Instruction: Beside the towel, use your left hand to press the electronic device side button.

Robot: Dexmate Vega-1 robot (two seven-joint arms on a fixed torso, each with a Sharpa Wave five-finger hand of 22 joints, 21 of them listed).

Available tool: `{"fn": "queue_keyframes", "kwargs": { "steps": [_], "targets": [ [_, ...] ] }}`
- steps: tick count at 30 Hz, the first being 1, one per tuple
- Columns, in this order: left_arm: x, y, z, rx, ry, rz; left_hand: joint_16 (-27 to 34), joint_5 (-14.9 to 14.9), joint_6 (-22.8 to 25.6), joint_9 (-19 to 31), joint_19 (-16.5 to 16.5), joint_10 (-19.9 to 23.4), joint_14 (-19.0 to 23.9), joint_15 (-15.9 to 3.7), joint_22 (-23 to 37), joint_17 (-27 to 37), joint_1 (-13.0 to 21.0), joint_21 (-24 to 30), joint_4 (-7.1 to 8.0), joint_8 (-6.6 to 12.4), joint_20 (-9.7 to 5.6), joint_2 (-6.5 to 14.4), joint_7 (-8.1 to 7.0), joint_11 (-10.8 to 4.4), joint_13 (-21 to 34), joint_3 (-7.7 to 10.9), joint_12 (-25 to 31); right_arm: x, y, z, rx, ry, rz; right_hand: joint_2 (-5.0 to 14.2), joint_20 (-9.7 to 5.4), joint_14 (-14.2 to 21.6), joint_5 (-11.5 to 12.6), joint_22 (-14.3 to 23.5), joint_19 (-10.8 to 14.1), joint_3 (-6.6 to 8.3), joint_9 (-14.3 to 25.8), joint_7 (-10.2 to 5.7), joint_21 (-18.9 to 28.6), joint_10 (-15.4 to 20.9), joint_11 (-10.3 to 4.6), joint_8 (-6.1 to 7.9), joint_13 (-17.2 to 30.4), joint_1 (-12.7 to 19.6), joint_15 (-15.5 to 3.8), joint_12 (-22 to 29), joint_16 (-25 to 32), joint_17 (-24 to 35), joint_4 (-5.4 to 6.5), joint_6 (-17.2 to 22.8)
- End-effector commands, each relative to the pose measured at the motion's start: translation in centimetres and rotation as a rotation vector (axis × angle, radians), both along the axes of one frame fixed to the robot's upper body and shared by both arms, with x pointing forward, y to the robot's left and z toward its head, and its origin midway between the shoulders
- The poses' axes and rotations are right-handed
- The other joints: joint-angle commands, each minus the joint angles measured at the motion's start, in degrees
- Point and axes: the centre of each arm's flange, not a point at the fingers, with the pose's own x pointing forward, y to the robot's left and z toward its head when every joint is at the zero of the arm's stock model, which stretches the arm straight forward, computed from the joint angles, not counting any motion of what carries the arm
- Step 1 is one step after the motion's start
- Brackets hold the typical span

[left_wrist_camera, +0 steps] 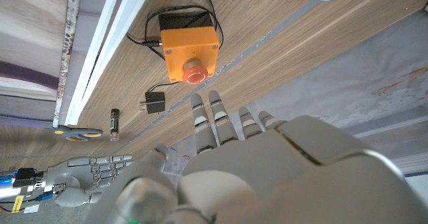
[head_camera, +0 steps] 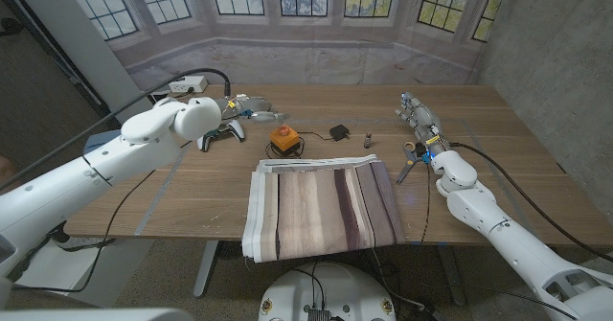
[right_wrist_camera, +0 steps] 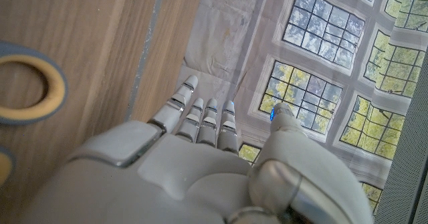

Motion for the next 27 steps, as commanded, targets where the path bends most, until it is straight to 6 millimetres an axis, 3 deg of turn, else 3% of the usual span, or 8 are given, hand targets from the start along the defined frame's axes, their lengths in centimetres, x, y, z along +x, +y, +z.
{"fn": "queue_keyframes", "kwargs": {
  "steps": [1, 27],
  "targets": [
    [0.5, 0.1, -0.4, 0.012, 0.015, 0.019, 0.3, 0.5, 0.6, 0.2, -7.2, 0.6, 0.6, -0.07, 0.2, 0.2, 0.0, 0.3, -0.17, 0.32, 0.09, 0.7, -0.22, -0.14, 0.0, -0.37, 0.3, -0.1, 0.0, -0.1, 0.000, 0.003, 0.000, -0.18, 0.17, 0.0, -0.3, 0.3, 0.0, 0.20, 0.3, -0.12, 0.5, 0.1, 0.29, 0.22, 0.3, 0.7, 0.46, 0.3, 0.5, 0.1, -0.40, 0.6],
    [2.1, -1.0, -0.9, 0.014, 0.036, 0.011, 0.1, 0.4, 1.0, 0.2, -7.2, 0.7, 0.8, -0.13, 0.2, 0.2, 0.0, 0.3, -0.24, 0.08, 0.05, 1.3, 0.17, 0.10, 0.0, -1.43, -0.3, 0.1, -0.3, -0.6, 0.016, 0.008, -0.009, -0.17, 0.11, -0.1, -0.3, 0.3, 0.0, 0.15, 0.3, -0.13, 0.5, 0.1, 0.23, 0.18, 0.3, 0.8, 0.47, 0.4, 0.5, 0.1, -0.47, 0.6]
  ]
}}
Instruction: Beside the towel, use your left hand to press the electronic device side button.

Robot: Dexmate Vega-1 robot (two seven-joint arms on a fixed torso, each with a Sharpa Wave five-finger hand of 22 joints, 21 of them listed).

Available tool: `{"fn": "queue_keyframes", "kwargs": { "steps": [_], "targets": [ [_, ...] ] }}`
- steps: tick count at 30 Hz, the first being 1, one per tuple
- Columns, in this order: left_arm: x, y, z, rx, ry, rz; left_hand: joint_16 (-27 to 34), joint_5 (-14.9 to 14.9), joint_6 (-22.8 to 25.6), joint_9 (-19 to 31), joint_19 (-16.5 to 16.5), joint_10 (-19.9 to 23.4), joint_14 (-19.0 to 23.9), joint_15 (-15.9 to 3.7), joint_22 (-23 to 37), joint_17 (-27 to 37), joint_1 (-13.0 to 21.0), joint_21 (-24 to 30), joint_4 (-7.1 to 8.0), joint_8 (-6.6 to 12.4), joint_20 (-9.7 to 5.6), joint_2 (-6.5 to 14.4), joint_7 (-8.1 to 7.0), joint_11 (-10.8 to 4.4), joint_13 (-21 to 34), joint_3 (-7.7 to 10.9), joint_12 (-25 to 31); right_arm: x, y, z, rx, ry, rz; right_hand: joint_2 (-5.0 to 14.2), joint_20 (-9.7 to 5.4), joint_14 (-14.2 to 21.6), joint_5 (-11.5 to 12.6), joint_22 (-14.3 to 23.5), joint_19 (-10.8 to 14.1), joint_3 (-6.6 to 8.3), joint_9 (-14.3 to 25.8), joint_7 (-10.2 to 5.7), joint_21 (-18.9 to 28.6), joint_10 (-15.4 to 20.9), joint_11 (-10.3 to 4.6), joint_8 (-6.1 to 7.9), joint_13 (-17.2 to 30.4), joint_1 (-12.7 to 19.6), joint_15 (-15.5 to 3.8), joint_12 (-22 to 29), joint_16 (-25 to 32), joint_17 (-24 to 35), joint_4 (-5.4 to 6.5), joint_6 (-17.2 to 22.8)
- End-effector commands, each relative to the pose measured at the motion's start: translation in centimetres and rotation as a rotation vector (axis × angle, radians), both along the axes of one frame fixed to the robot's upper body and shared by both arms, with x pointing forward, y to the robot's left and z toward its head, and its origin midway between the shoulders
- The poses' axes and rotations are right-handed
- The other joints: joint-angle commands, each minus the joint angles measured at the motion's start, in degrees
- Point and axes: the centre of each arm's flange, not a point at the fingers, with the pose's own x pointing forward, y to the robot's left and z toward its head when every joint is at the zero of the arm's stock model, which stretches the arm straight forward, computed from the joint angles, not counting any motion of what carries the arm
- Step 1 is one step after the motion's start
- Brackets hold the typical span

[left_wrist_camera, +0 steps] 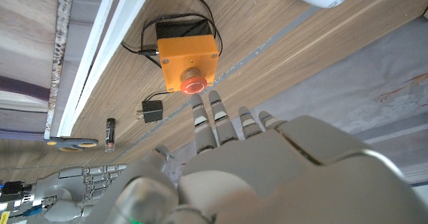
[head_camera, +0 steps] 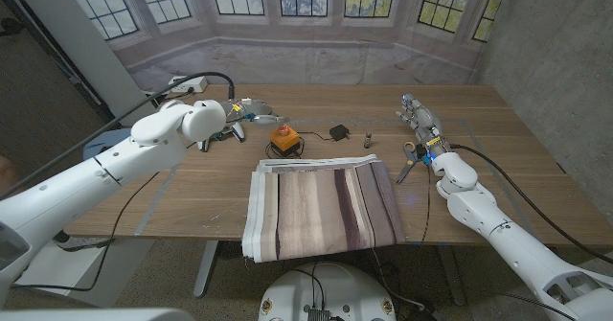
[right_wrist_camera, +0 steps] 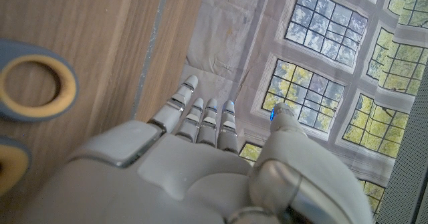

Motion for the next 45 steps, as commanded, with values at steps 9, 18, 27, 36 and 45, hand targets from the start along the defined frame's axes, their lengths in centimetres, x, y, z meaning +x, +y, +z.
{"fn": "queue_keyframes", "kwargs": {
  "steps": [9, 18, 27, 36, 45],
  "targets": [
    [0.93, -0.85, -0.68, -0.004, 0.042, -0.018, 0.1, 0.4, 1.0, 0.2, -7.0, 0.9, 0.6, -0.34, 0.1, 0.2, 0.1, 0.4, -0.02, 0.04, -0.02, 0.9, -0.04, -0.03, 0.0, -0.60, -0.1, 0.08, -0.13, -0.33, 0.009, 0.003, -0.005, -0.15, 0.14, 0.0, -0.3, 0.3, 0.0, 0.30, 0.3, 0.18, 0.5, 0.0, 0.19, 0.17, 0.3, 0.8, 0.35, 0.4, 0.5, 0.1, -0.31, 0.4],
    [1.02, -1.10, -0.74, 0.003, 0.046, -0.020, 0.1, 0.4, 1.3, 0.2, -6.9, 1.2, 1.0, -0.33, 0.1, 0.1, 0.2, 0.4, -0.05, 0.05, -0.12, 1.0, 0.03, 0.02, 0.0, -0.87, -0.2, 0.09, -0.23, -0.48, 0.011, 0.004, -0.004, -0.15, 0.14, 0.0, -0.3, 0.3, 0.0, 0.27, 0.3, 0.21, 0.5, 0.0, 0.37, 0.16, 0.3, 0.8, 0.36, 0.4, 0.5, 0.1, -0.31, 0.4],
    [1.11, -1.23, -1.01, -0.001, 0.061, -0.019, 0.0, 0.3, 1.7, 0.2, -6.6, 1.6, 1.3, -0.39, 0.1, 0.1, 0.3, 0.5, -0.08, 0.06, -0.12, 1.2, 0.02, 0.10, 0.0, -1.09, -0.2, 0.14, -0.37, -0.68, 0.013, 0.007, -0.003, -0.14, 0.10, 0.0, -0.3, 0.3, 0.0, 0.25, 0.3, 0.16, 0.5, 0.0, 0.31, 0.14, 0.3, 0.8, 0.38, 0.4, 0.5, 0.1, -0.33, 0.4],
    [1.27, -1.28, -1.29, -0.002, 0.078, -0.014, 0.0, 0.3, 1.9, 0.2, -6.4, 1.8, 1.4, -0.47, 0.0, 0.1, 0.3, 0.6, -0.10, 0.02, -0.15, 1.3, 0.01, 0.07, 0.0, -1.24, -0.3, 0.11, -0.48, -0.73, 0.012, 0.010, -0.002, -0.11, 0.07, 0.0, -0.3, 0.3, 0.0, 0.24, 0.3, 0.18, 0.5, -0.1, 0.36, 0.13, 0.3, 0.9, 0.36, 0.4, 0.5, 0.2, -0.33, 0.4],
    [1.46, -1.32, -1.31, 0.007, 0.087, -0.009, 0.0, 0.3, 2.3, 0.2, -6.0, 2.2, 1.9, -0.57, 0.0, 0.1, 0.4, 0.7, -0.13, 0.07, -0.22, 1.5, 0.05, -0.05, 0.0, -1.40, -0.3, 0.14, -0.54, -0.81, 0.016, 0.011, -0.002, -0.13, 0.07, 0.0, -0.3, 0.3, 0.0, 0.20, 0.3, 0.12, 0.5, -0.1, 0.32, 0.13, 0.3, 0.8, 0.36, 0.4, 0.5, 0.2, -0.32, 0.4]
  ]
}}
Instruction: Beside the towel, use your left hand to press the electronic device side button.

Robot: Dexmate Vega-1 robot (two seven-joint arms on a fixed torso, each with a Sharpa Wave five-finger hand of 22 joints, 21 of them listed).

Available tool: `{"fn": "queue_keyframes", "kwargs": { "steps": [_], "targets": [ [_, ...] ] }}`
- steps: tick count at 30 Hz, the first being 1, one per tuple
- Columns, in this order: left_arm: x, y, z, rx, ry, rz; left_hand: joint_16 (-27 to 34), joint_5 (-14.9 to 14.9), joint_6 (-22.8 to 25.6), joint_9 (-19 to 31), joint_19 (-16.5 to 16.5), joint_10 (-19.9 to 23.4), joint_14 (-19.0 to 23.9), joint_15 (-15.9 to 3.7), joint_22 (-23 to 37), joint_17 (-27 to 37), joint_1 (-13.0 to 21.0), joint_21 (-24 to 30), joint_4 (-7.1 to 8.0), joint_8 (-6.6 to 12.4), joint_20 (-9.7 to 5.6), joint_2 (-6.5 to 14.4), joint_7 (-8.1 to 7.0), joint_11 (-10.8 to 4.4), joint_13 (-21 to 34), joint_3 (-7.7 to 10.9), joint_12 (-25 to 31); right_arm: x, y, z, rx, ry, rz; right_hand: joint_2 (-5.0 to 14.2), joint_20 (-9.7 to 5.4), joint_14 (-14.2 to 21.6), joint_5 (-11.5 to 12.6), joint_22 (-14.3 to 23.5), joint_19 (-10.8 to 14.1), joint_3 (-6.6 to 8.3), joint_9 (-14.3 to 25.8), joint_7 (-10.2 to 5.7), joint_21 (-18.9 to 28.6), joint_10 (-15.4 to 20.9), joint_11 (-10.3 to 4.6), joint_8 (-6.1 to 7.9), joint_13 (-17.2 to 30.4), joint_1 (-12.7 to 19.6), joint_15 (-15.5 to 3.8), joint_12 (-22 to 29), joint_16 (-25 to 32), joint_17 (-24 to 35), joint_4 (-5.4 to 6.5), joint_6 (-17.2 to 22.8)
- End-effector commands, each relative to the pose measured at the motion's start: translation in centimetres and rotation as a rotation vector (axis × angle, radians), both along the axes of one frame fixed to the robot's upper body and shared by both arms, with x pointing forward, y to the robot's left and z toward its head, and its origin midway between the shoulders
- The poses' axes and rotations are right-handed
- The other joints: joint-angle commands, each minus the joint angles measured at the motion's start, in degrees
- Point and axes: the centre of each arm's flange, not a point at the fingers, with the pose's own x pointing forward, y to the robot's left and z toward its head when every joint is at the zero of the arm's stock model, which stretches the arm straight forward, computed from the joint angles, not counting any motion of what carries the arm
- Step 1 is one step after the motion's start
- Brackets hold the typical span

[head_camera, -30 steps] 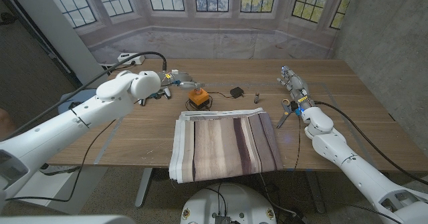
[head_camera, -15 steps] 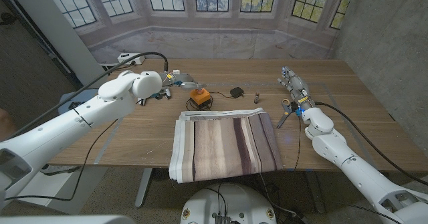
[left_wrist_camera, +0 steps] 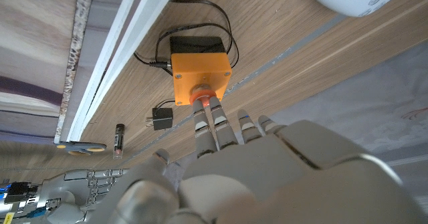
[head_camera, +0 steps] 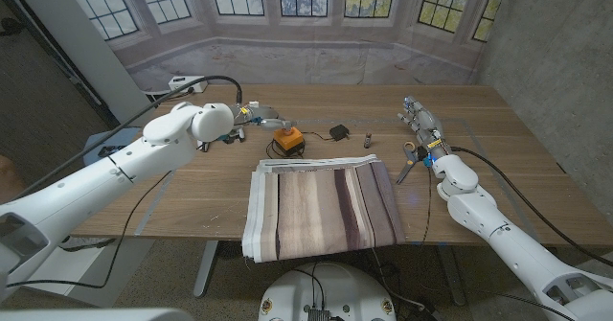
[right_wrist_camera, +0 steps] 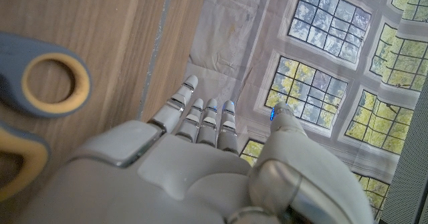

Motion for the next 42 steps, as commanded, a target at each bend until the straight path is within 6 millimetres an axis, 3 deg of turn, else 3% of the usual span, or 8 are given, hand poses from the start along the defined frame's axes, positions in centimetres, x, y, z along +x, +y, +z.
{"fn": "queue_keyframes", "kwargs": {
  "steps": [1, 3, 17, 42],
  "targets": [
    [0.3, -0.1, -0.2, 0.011, 0.020, 0.008, 0.1, 0.3, 1.0, 0.2, -5.8, 1.0, 1.0, -0.11, 0.0, 0.1, 0.1, 0.4, -0.05, 0.27, -0.22, 0.8, 0.00, -0.25, 0.1, -0.42, 0.0, 0.0, -0.1, -0.2, 0.003, 0.004, 0.001, -0.13, 0.09, 0.1, -0.3, 0.3, 0.0, 0.19, 0.3, 0.16, 0.5, 0.0, 0.35, 0.12, 0.3, 0.8, 0.29, 0.4, 0.5, 0.2, -0.32, 0.4],
    [0.4, -0.1, -0.2, 0.014, 0.029, 0.010, 0.1, 0.4, 1.1, 0.2, -5.4, 1.2, 1.2, -0.88, 0.0, 0.1, 0.2, 0.6, -0.06, 0.25, -0.18, 0.8, 0.01, -0.29, 0.1, -0.49, 0.0, 0.1, -0.1, -0.2, 0.005, 0.005, 0.003, -0.12, 0.08, 0.1, -0.3, 0.3, 0.0, 0.19, 0.3, 0.12, 0.5, -0.1, 0.33, 0.14, 0.3, 0.8, 0.26, 0.4, 0.5, 0.2, -0.32, 0.4],
    [1.0, 0.1, -0.2, 0.020, 0.038, 0.016, -0.1, 0.4, 1.4, 0.3, -5.0, 1.4, 1.4, -1.11, 0.0, 0.0, 0.2, 0.7, -0.08, 0.23, -0.41, 0.9, -0.13, -0.20, 0.2, -0.63, -0.1, 0.5, 0.1, -0.3, 0.012, 0.009, 0.006, -0.10, 0.08, 0.1, -0.3, 0.3, 0.0, 0.19, 0.3, 0.12, 0.5, 0.0, 0.46, 0.13, 0.3, 0.9, 0.24, 0.4, 0.5, 0.2, -0.35, 0.4],
    [-0.4, 0.2, 1.8, 0.024, -0.046, -0.005, -0.2, 0.4, 1.5, 0.3, -4.1, 1.6, 2.1, -1.39, -0.1, 0.0, 0.4, 0.8, -0.19, 0.02, -0.08, 1.1, -0.12, -0.06, 0.2, -0.74, -0.3, 0.6, 0.7, 0.3, -0.001, -0.006, 0.014, -0.08, 0.06, 0.1, -0.3, 0.3, 0.0, 0.15, 0.3, 0.17, 0.5, -0.1, 0.36, 0.12, 0.3, 1.0, 0.33, 0.4, 0.6, 0.2, -0.36, 0.4]
  ]
}}
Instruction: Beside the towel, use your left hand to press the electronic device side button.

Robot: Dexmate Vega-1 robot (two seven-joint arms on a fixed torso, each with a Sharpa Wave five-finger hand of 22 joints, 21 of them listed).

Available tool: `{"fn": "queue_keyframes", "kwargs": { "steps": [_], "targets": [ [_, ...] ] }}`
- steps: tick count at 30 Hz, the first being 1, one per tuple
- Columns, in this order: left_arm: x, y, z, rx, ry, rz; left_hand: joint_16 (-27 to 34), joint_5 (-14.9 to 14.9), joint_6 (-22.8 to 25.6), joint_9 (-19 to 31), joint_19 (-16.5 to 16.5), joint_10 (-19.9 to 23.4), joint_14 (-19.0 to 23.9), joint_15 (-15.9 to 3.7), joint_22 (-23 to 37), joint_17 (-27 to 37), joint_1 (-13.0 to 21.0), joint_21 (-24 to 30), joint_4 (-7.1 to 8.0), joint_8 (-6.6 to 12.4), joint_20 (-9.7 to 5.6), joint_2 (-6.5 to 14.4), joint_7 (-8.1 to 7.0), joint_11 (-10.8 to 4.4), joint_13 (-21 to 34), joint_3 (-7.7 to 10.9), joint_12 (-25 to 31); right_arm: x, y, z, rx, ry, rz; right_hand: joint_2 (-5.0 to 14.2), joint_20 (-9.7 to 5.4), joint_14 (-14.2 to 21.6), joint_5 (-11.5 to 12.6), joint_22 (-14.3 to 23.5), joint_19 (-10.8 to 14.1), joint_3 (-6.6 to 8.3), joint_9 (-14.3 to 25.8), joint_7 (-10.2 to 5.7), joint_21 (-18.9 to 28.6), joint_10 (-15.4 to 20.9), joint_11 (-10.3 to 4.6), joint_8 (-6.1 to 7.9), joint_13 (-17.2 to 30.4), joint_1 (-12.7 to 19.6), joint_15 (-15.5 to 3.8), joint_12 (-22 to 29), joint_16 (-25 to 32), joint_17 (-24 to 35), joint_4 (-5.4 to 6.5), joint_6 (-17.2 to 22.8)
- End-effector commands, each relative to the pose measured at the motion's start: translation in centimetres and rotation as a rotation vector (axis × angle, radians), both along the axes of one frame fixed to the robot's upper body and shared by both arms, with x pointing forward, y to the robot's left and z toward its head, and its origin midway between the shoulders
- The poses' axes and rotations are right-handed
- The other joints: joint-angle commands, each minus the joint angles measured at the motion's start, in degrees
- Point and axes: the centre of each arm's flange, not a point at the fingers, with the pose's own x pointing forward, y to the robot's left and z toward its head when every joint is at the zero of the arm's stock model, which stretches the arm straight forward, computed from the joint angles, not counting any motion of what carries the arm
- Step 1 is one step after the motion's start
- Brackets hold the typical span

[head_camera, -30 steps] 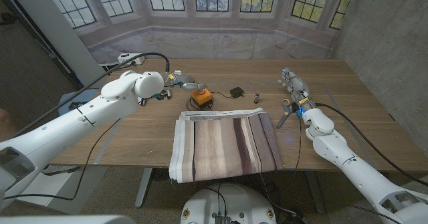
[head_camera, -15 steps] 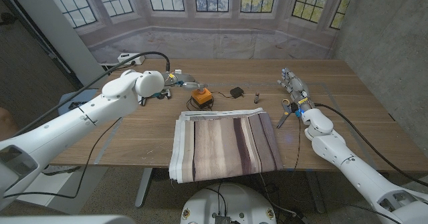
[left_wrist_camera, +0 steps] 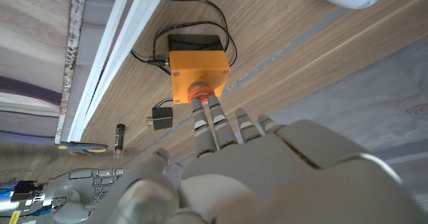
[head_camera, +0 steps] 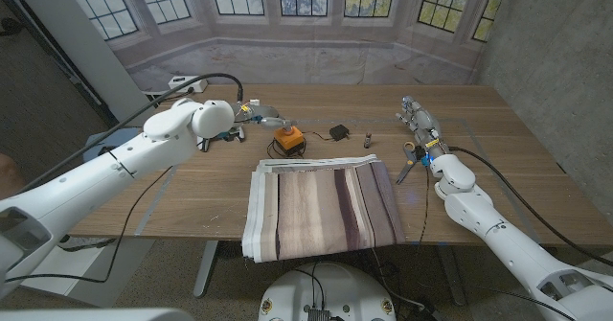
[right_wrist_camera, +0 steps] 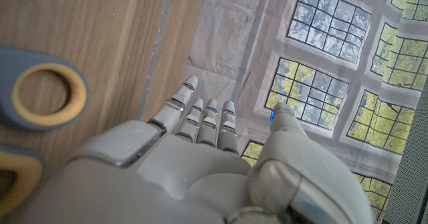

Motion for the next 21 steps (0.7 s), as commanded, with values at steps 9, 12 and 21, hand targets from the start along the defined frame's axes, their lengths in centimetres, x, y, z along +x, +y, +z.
{"fn": "queue_keyframes", "kwargs": {
  "steps": [9, 12, 21],
  "targets": [
    [-1.0, 0.1, 1.3, -0.007, -0.056, -0.015, 0.0, 0.4, -0.1, 0.0, -4.1, 0.4, 0.7, -0.06, 0.2, 0.0, 0.0, 0.4, -0.09, -0.30, 0.10, 0.6, -0.38, 0.18, 0.2, -0.08, -0.2, -0.2, 0.2, 0.4, -0.013, -0.008, 0.003, -0.03, 0.04, 0.1, -0.3, 0.3, 0.0, 0.14, 0.3, 0.20, 0.5, 0.1, 0.22, 0.11, 0.3, 0.9, 0.28, 0.4, 0.5, 0.2, -0.37, 0.4],
    [-1.2, 0.1, 1.4, -0.009, -0.065, -0.018, -0.1, 0.4, -0.1, 0.0, -4.0, 0.3, 0.8, -0.06, 0.2, -0.1, 0.0, 0.4, -0.11, -0.31, 0.11, 0.6, -0.41, 0.17, 0.2, -0.07, -0.2, -0.2, 0.2, 0.6, -0.016, -0.009, 0.003, -0.03, 0.04, 0.1, -0.3, 0.3, 0.0, 0.14, 0.3, 0.18, 0.5, 0.1, 0.25, 0.11, 0.3, 1.0, 0.28, 0.4, 0.5, 0.2, -0.38, 0.4],
    [-1.8, 0.2, 1.7, -0.034, -0.082, -0.025, -0.2, 0.4, -0.2, 0.0, -3.8, -0.1, 1.0, -0.14, 0.1, -0.1, 0.1, 0.4, -0.18, -0.43, 0.09, 0.6, -0.35, 0.40, 0.2, -0.01, -0.5, -0.7, 0.2, 0.8, -0.022, -0.011, 0.001, -0.01, 0.09, 0.1, -0.3, 0.3, 0.0, 0.13, 0.3, 0.19, 0.5, 0.1, 0.19, 0.12, 0.3, 1.0, 0.32, 0.4, 0.6, 0.2, -0.38, 0.4]
  ]
}}
